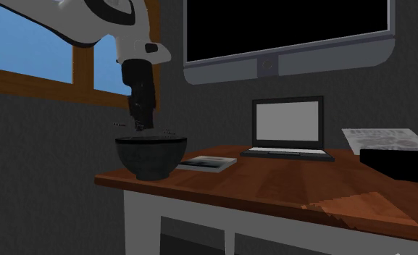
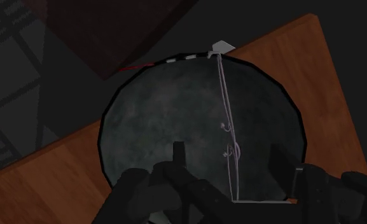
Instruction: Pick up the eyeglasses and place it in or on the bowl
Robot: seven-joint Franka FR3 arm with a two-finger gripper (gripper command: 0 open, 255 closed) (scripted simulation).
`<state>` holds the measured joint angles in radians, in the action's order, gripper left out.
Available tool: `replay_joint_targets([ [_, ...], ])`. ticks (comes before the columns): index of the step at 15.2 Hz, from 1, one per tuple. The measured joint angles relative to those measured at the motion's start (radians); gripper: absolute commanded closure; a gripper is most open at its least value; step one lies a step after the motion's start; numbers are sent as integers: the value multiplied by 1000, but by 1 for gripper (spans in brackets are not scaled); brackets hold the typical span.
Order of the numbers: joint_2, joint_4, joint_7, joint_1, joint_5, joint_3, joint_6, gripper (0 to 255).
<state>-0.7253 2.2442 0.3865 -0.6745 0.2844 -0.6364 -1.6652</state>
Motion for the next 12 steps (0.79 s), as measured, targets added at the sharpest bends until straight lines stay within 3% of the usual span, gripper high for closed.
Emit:
replay_joint_targets([
  [4,0,0,0,0,0,0,0,0],
  [9,22,-130,14,11,-20,16,107,0],
  [12,25,-141,13,13,-23,19,117,0],
])
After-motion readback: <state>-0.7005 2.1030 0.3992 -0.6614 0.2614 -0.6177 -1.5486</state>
